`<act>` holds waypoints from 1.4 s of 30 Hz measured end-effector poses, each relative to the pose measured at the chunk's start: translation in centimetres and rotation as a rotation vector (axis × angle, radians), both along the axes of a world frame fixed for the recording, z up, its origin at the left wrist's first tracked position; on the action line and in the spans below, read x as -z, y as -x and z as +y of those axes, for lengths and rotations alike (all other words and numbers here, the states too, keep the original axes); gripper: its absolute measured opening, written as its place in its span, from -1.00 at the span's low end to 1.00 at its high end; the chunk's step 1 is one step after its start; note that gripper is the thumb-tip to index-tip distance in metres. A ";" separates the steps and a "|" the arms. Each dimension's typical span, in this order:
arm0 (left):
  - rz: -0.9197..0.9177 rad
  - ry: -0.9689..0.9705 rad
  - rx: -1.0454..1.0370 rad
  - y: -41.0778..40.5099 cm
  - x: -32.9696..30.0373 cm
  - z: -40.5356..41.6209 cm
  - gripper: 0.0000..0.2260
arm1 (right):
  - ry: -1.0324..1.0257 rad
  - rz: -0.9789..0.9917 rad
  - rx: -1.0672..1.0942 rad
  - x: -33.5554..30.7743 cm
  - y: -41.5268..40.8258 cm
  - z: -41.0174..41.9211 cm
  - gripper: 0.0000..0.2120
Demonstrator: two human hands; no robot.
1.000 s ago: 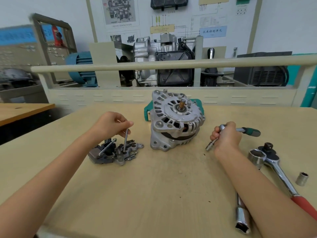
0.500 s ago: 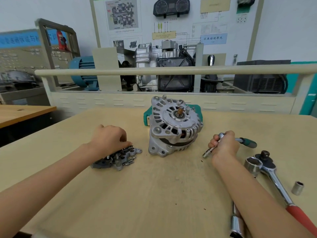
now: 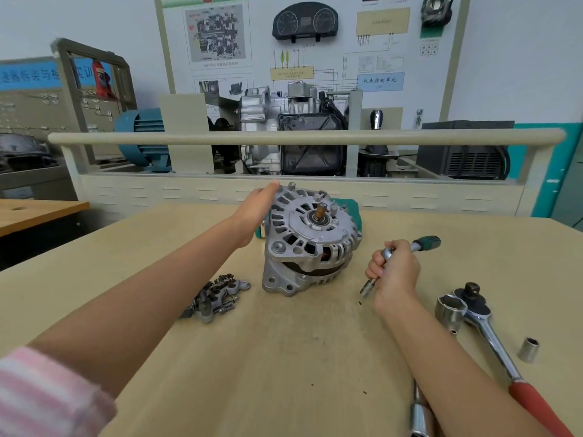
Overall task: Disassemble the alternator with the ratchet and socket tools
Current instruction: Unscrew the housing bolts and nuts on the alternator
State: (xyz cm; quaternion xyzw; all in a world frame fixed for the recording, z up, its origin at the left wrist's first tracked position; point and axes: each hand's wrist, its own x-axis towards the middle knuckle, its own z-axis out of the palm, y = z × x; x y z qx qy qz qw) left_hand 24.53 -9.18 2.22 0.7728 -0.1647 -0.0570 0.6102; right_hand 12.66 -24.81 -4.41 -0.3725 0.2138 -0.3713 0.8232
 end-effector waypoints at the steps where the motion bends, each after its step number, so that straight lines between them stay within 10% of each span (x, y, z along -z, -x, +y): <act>1: 0.079 0.047 0.024 -0.1 -0.2 -0.4 -0.61 | -0.006 0.002 0.004 0.0 0.0 0.0 -0.80; 14: 0.079 0.169 -0.187 0.6 0.3 -2.2 -0.57 | -0.034 0.015 0.058 0.0 0.0 0.0 -0.81; 23: 0.013 0.286 -0.504 2.6 1.0 -3.5 -0.66 | 0.307 0.149 0.081 -0.3 -0.4 0.9 -0.83; 33: 0.350 0.568 -0.456 6.0 -0.6 -5.9 -0.66 | 0.415 0.187 0.113 0.1 -1.0 1.0 -0.83; 42: 0.082 -0.532 -0.070 2.1 -4.9 -0.4 -0.56 | 0.440 0.173 0.070 0.5 -0.6 1.2 -0.82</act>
